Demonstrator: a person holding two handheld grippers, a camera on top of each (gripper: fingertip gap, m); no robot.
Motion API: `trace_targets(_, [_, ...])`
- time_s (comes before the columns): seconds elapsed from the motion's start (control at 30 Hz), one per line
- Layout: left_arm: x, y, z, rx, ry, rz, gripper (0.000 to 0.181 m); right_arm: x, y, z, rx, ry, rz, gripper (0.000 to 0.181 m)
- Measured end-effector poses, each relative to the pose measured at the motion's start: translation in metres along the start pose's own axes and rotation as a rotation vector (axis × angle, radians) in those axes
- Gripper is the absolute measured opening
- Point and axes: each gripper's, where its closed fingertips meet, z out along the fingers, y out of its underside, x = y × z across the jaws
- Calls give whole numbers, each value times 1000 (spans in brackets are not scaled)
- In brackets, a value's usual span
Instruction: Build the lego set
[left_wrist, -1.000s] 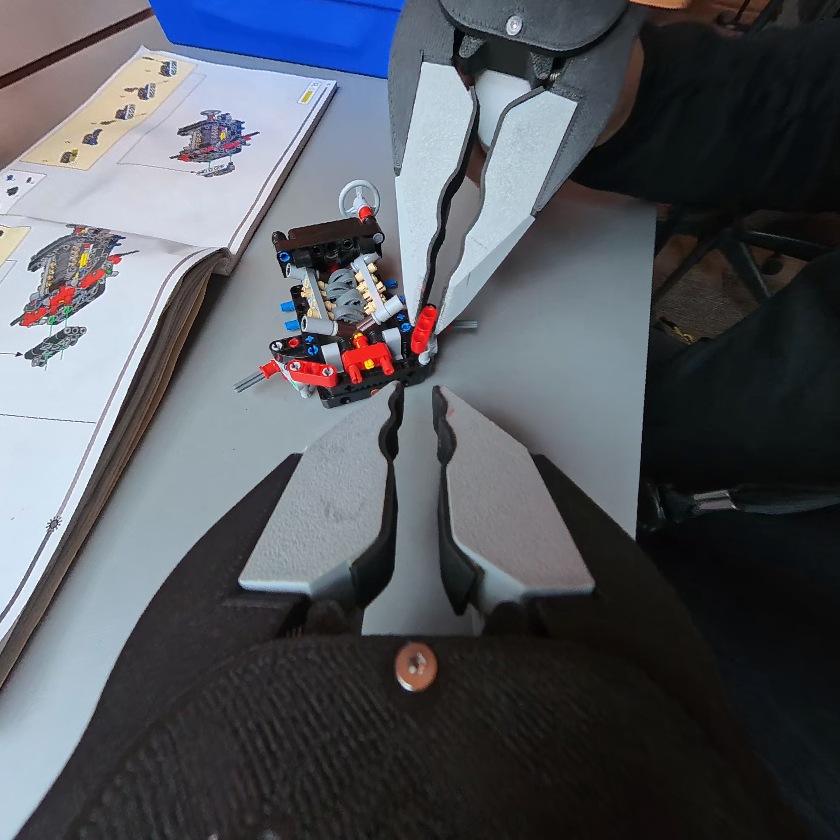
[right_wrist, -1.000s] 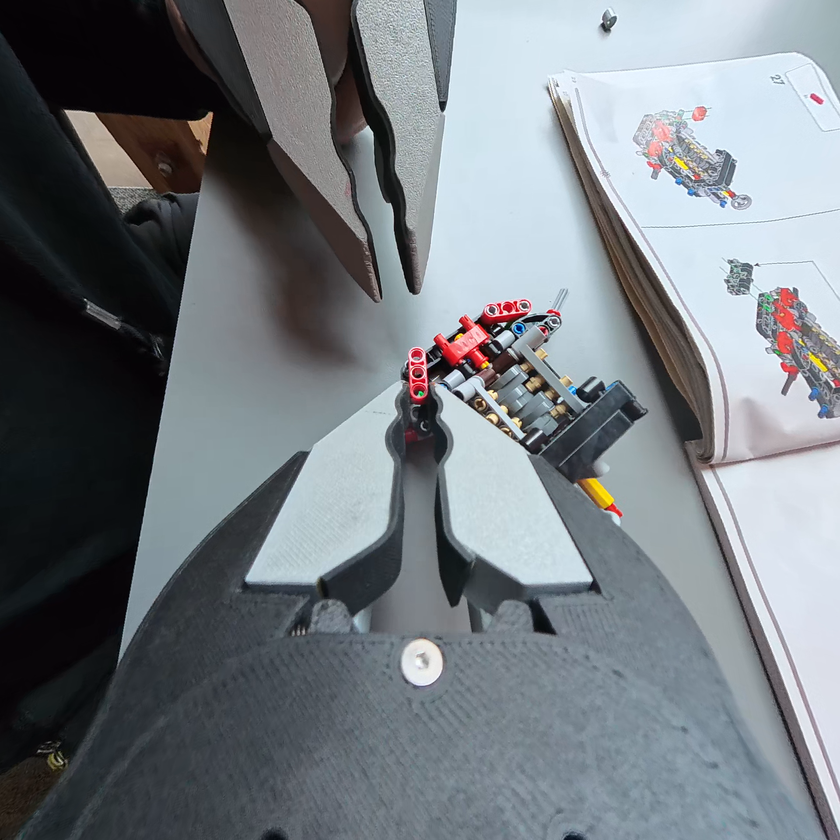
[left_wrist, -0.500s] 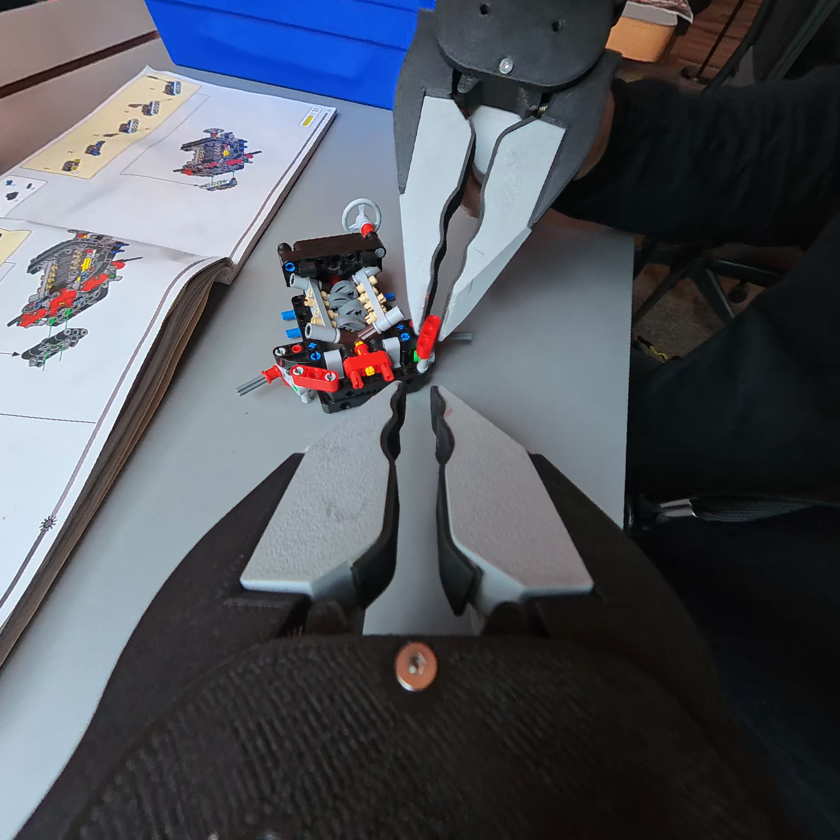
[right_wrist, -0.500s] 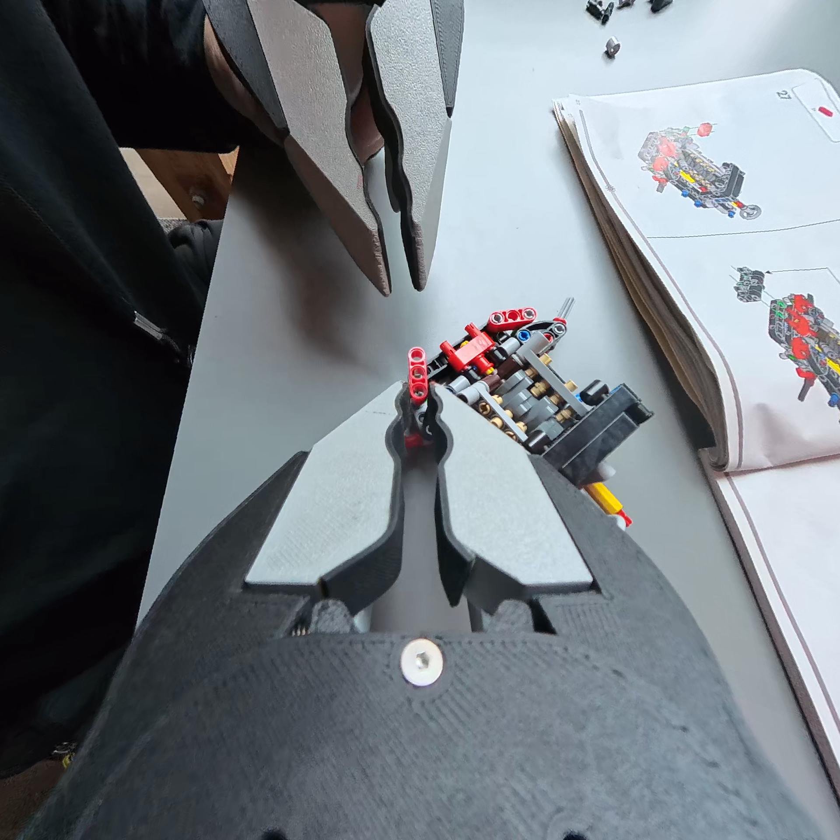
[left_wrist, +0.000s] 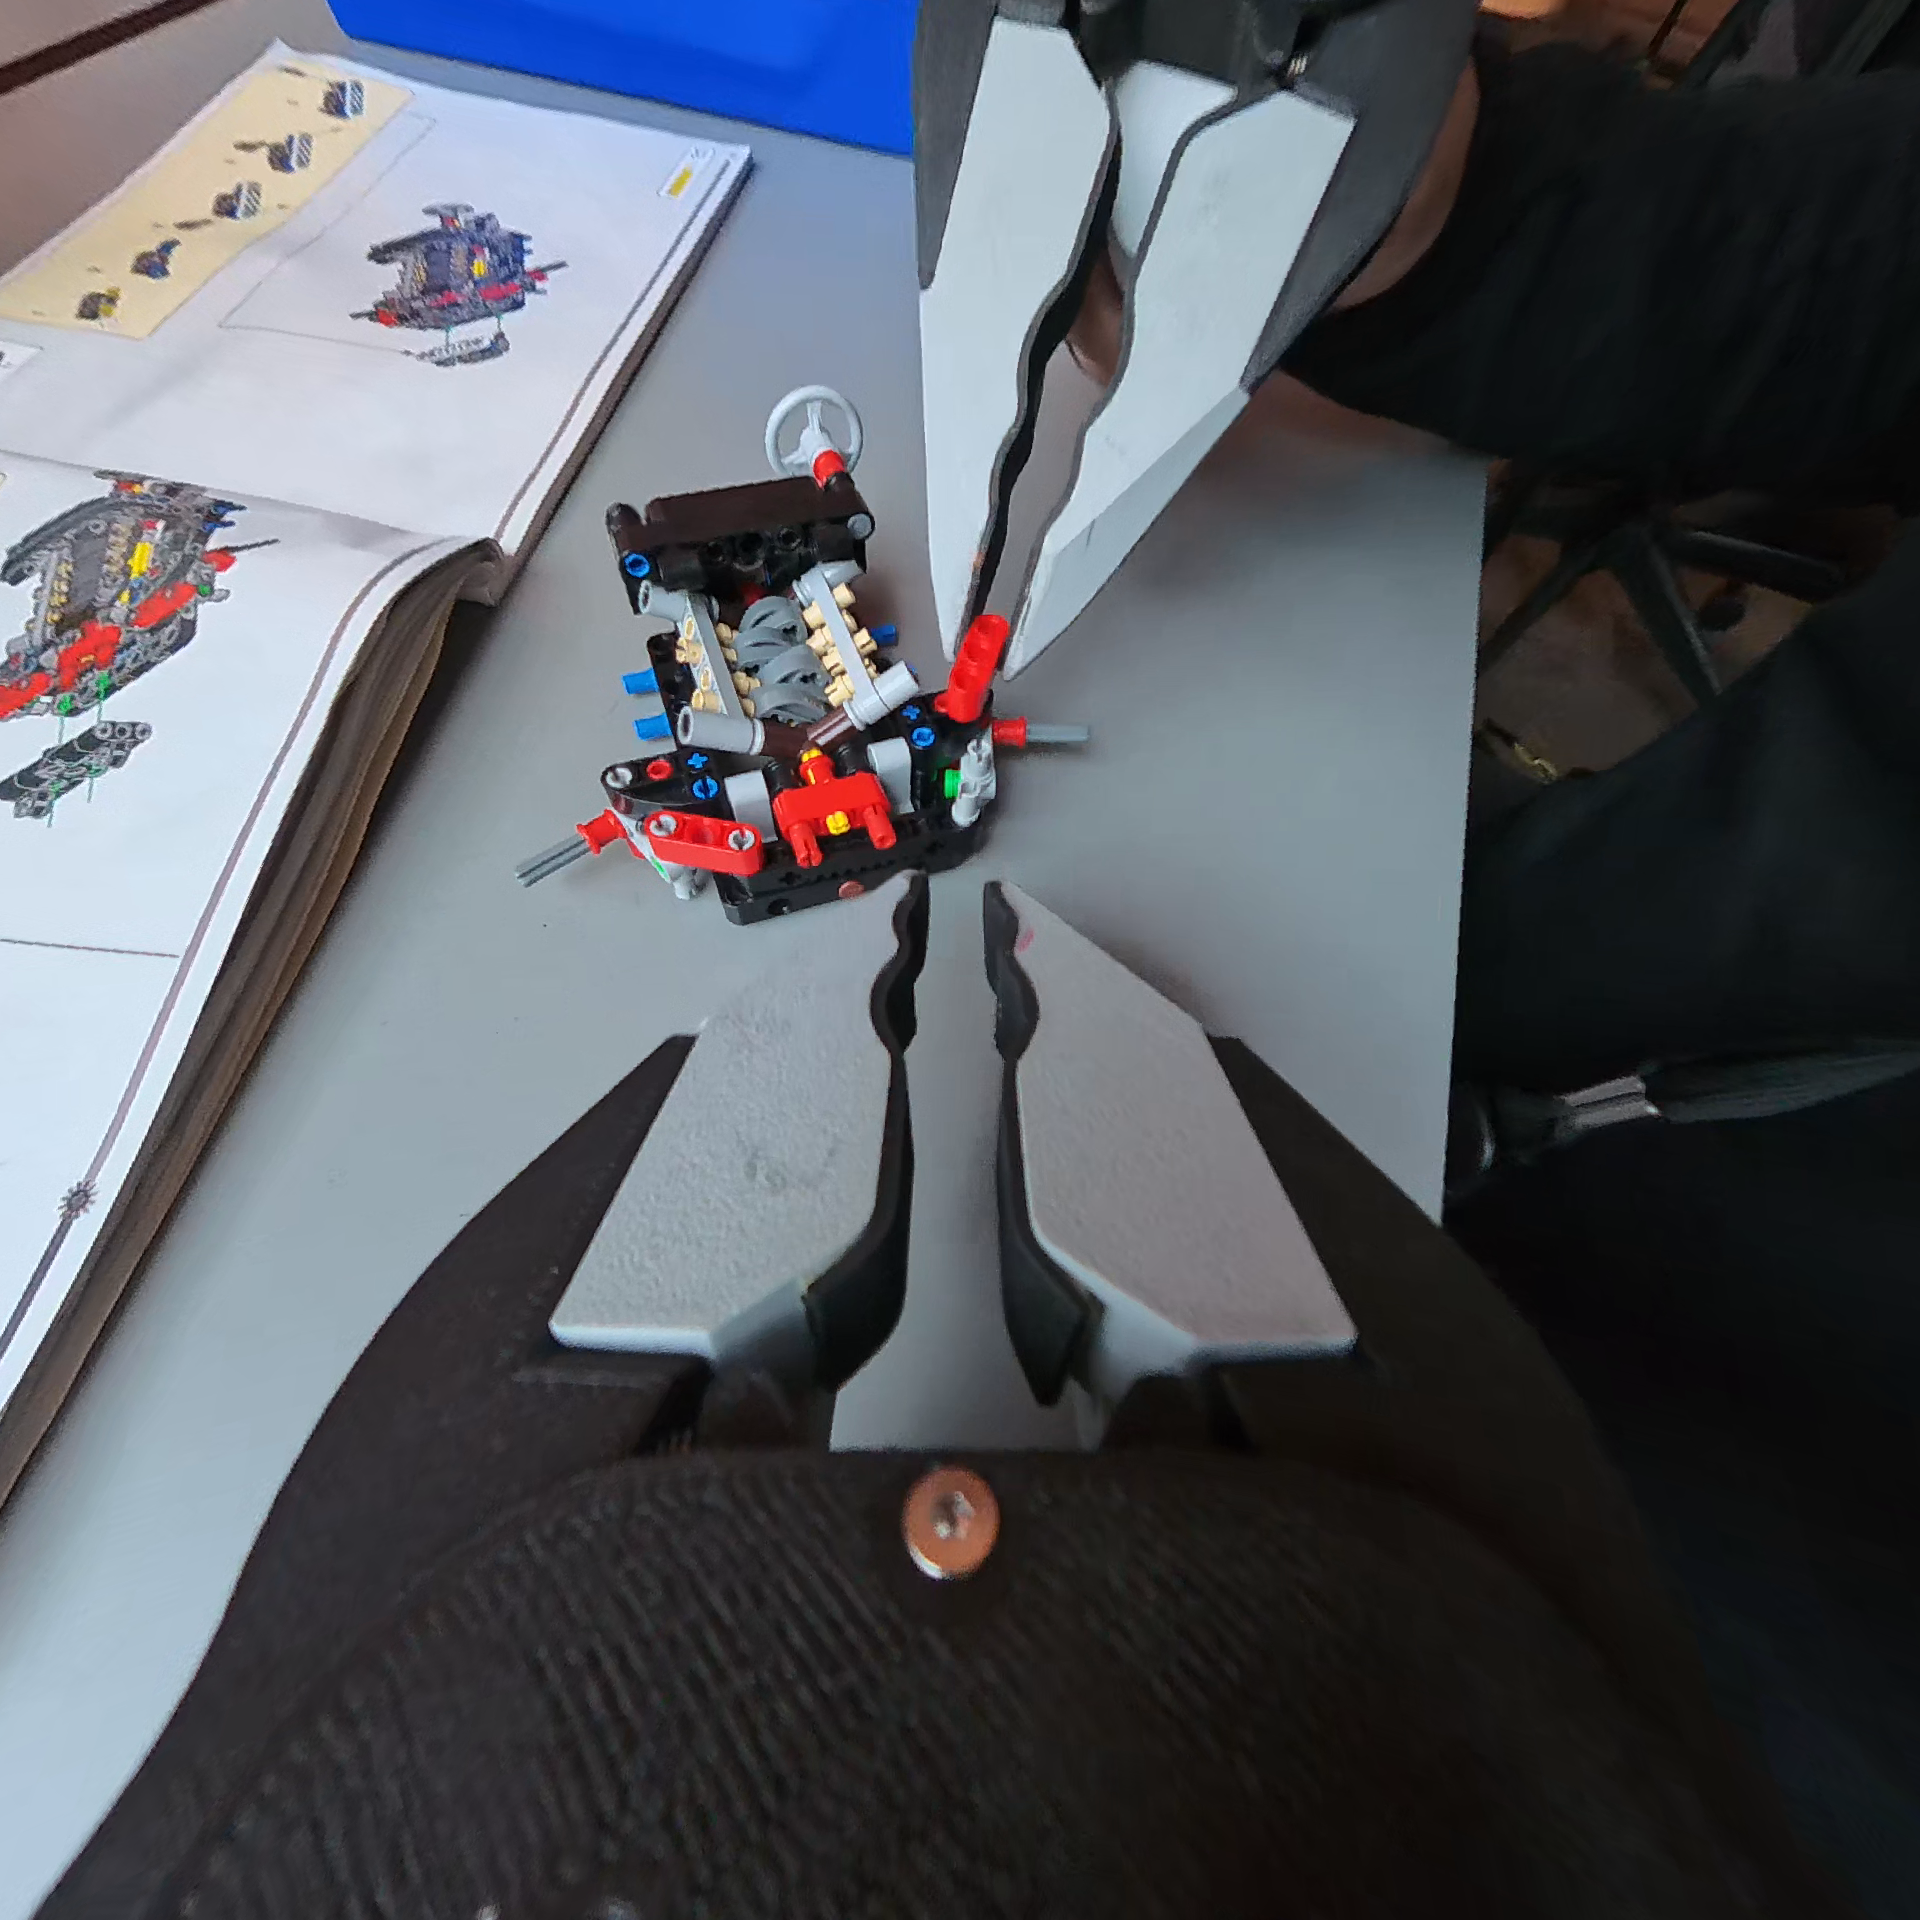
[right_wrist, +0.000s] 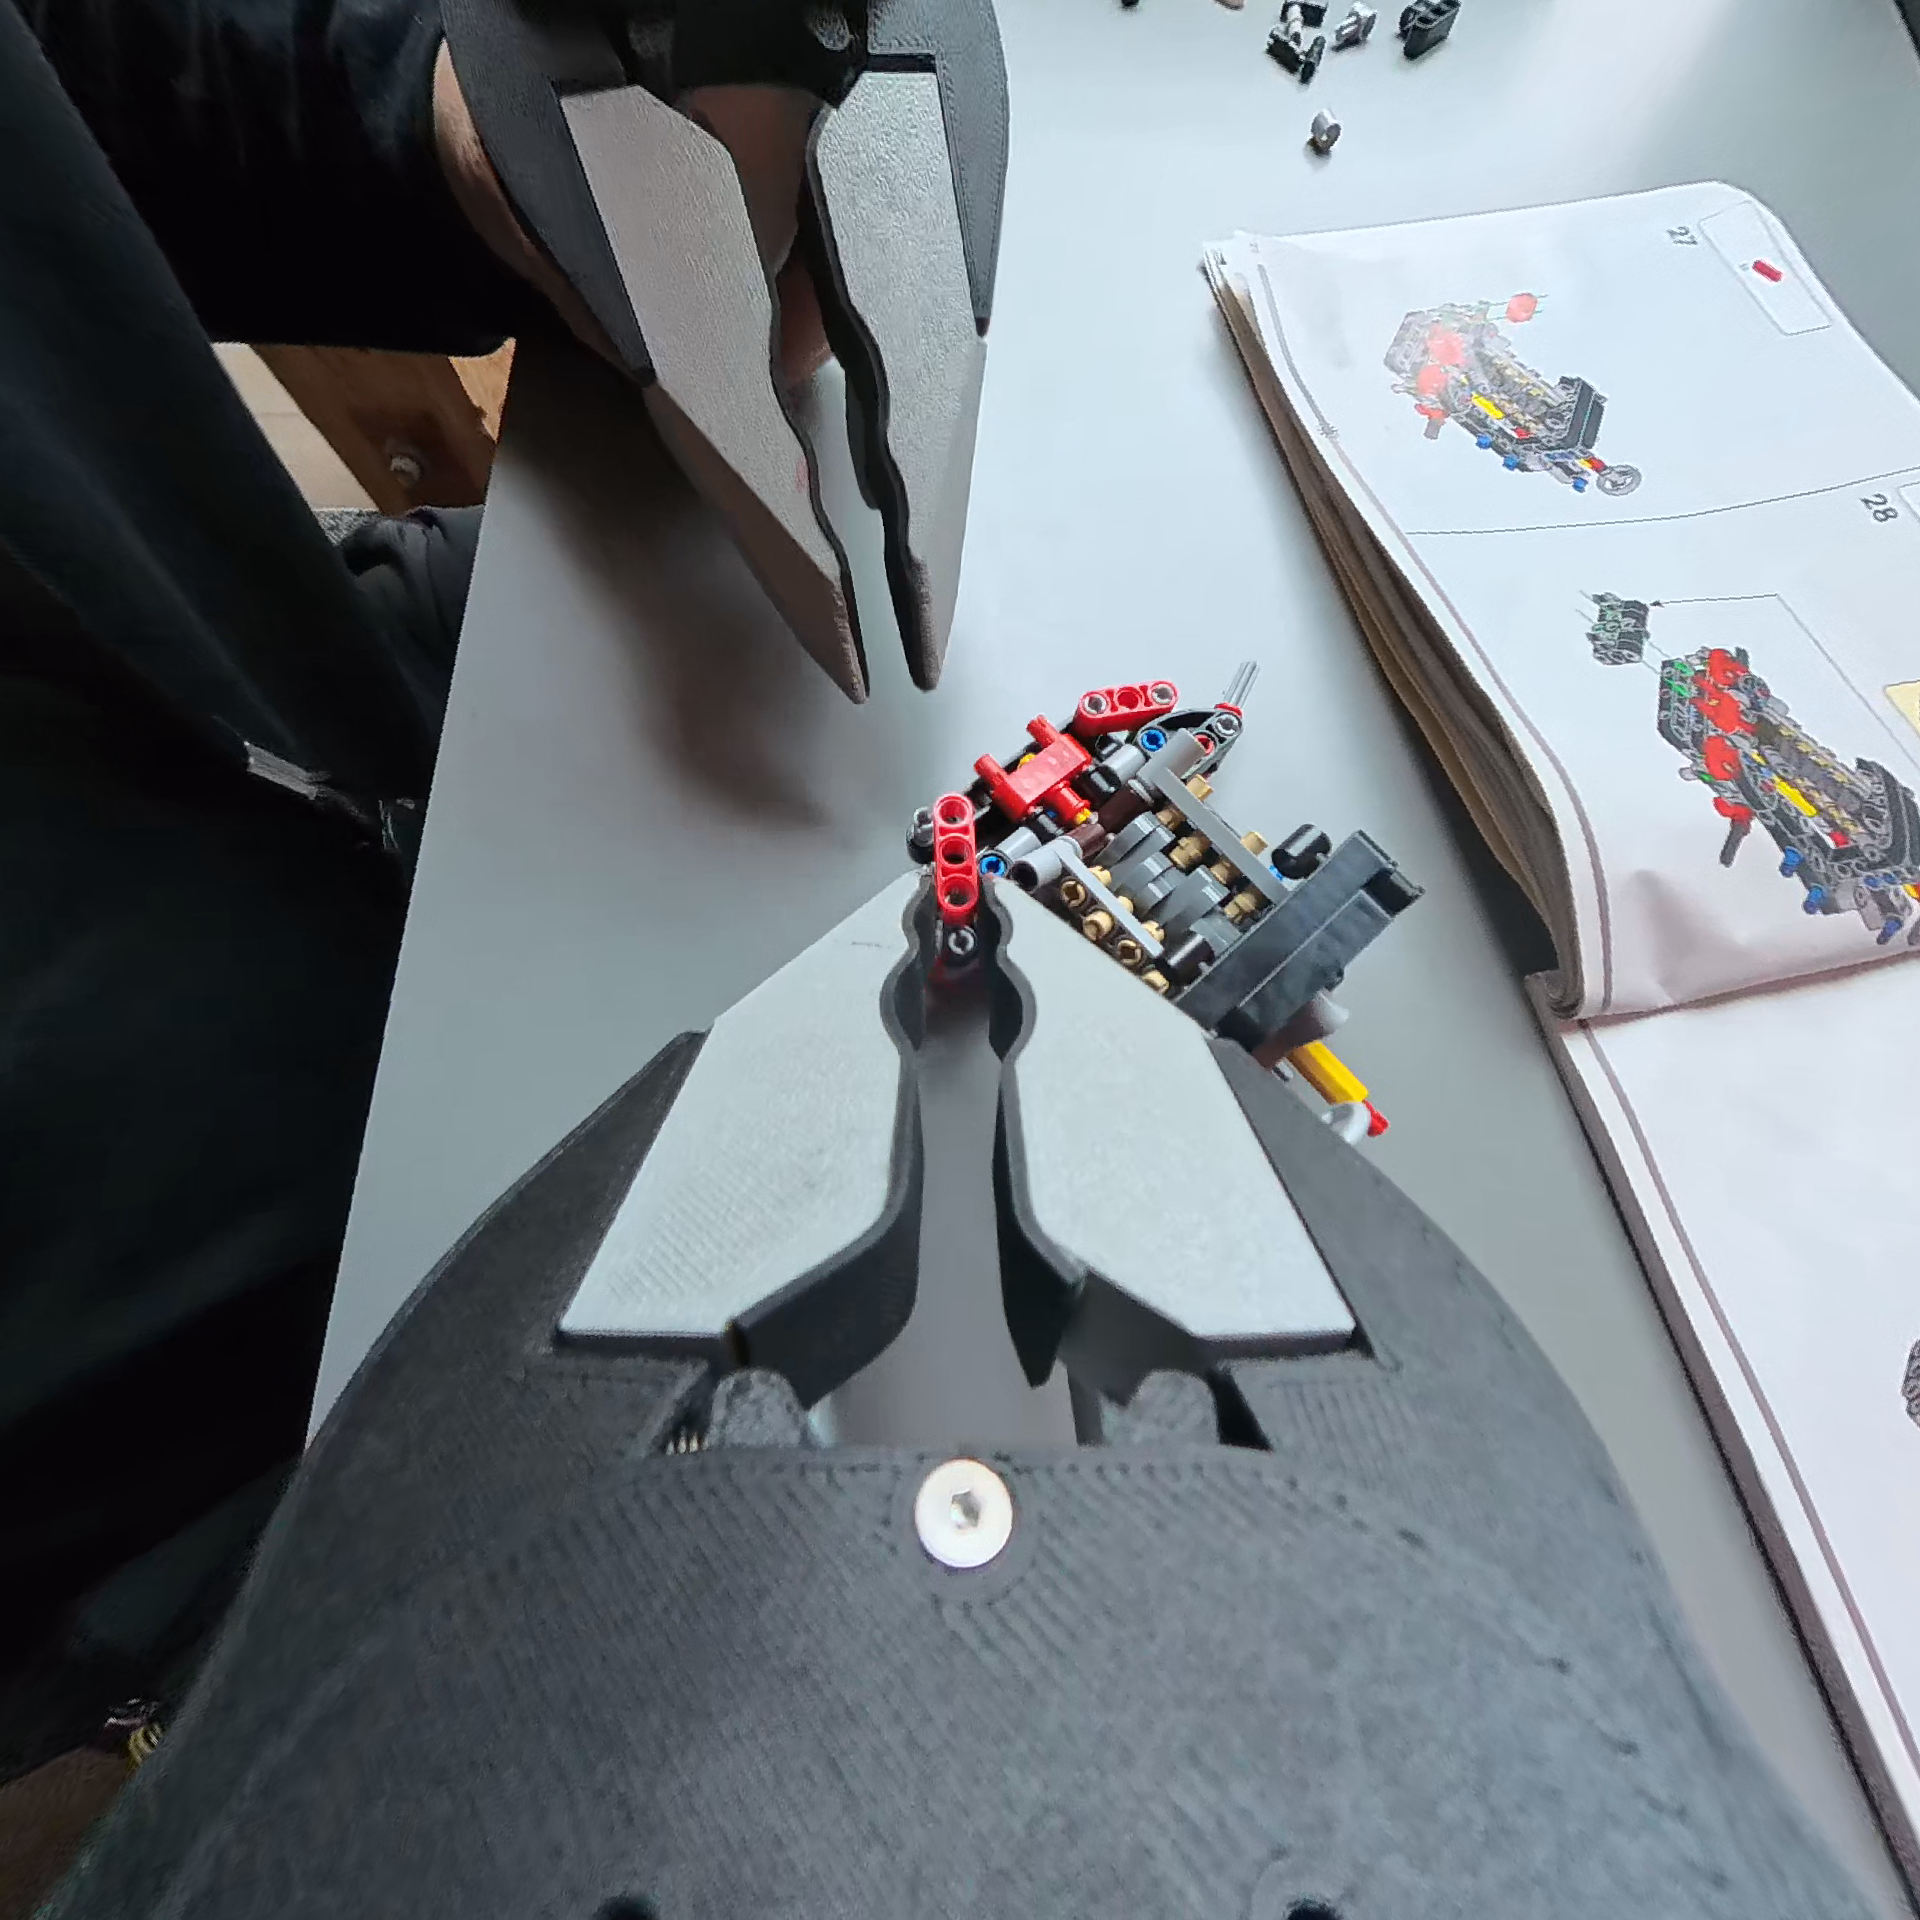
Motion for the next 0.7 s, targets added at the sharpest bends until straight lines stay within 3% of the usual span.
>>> trace_targets(0.37, [5,-8,11,2,-14,42,8,-5,-2,13,-76,-28,-60,4])
trace_targets(0.7, [6,-17,19,12,75,14,11,-5,2,12,-85,-26,-56,5])
